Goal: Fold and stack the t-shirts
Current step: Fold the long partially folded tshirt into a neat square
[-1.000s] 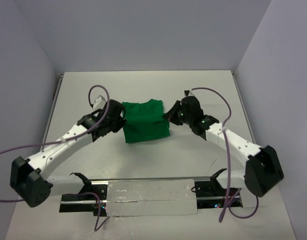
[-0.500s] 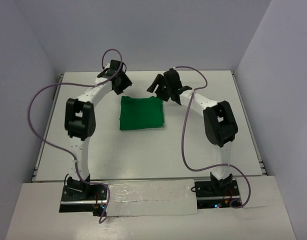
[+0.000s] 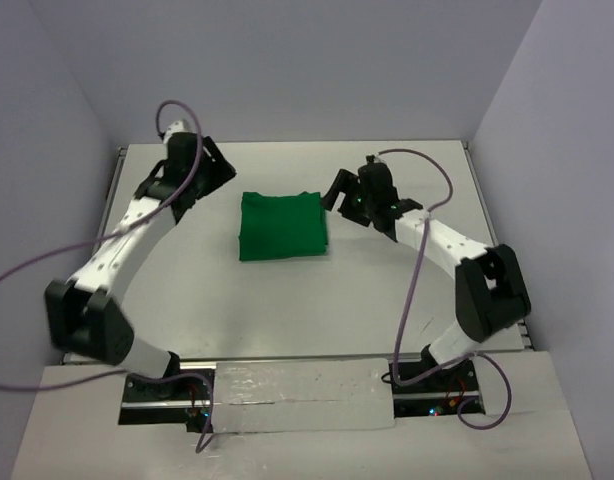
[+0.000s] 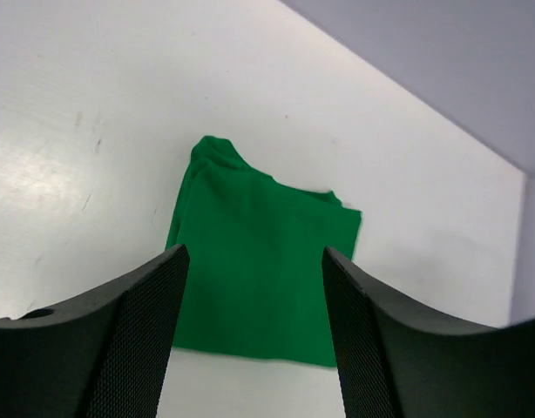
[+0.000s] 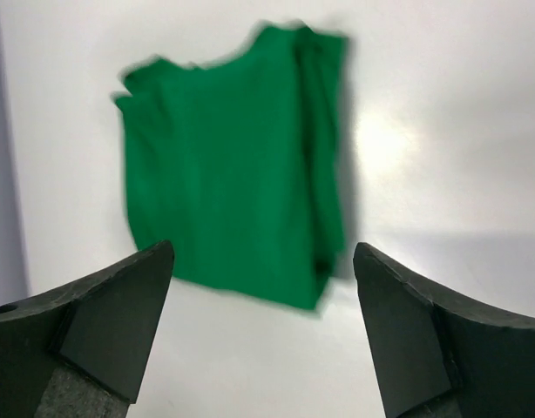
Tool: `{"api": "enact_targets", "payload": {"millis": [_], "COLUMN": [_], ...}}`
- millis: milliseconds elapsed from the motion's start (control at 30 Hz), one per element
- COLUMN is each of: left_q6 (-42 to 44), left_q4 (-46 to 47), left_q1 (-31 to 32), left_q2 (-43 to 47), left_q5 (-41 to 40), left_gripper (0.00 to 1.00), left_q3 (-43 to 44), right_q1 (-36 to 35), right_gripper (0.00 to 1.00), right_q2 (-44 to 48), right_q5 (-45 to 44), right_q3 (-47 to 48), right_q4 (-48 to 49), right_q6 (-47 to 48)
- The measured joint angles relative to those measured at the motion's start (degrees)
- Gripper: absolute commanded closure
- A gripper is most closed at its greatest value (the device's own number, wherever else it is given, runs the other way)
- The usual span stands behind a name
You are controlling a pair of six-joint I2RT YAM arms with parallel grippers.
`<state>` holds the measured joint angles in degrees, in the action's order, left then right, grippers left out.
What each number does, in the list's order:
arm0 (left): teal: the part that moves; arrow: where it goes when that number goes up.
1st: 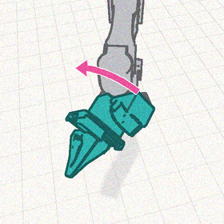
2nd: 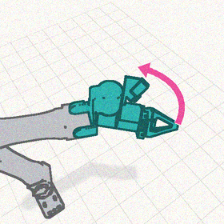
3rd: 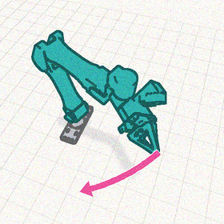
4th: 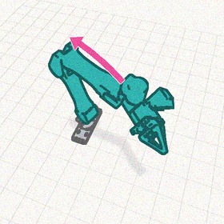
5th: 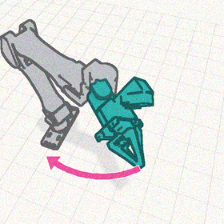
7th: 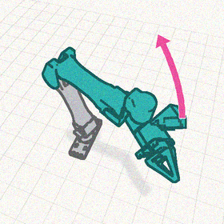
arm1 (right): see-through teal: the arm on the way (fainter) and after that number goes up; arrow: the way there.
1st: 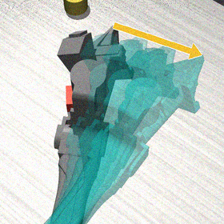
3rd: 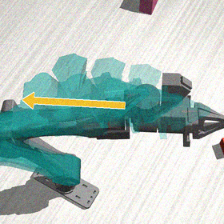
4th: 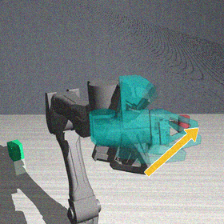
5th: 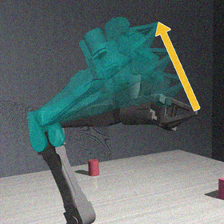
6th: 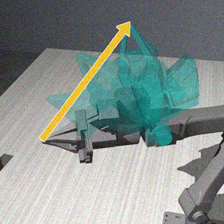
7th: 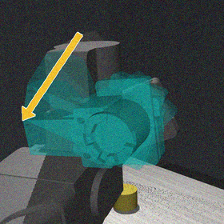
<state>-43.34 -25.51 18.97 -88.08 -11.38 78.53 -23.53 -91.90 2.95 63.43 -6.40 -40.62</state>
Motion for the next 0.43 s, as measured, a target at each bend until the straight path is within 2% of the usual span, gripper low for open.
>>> {"api": "enact_targets", "payload": {"millis": [33,167,433], "left_q6": [0.2,0.6,1.3], "left_q4": [0.5,0.2,-7.4], "left_q1": [0.0,0.2,0.4], "left_q2": [5.0,20.0,35.3], "left_q5": [-0.6,-2.6,-3.5], "left_gripper": [0.19,0.17,0.17], "left_q3": [-2.7,-12.2,-25.2], "right_q1": [-0.1,-0.4,-0.5], "right_gripper": [0.04,0.00,0.00], "right_q2": [3.0,13.9,32.9], "right_q5": [-0.8,-6.3,-17.2], "right_q3": [-2.5,-7.7,-9.0], "right_q4": [-0.9,-6.7,-15.6], "right_q6": [0.4,2.9,7.4]}}
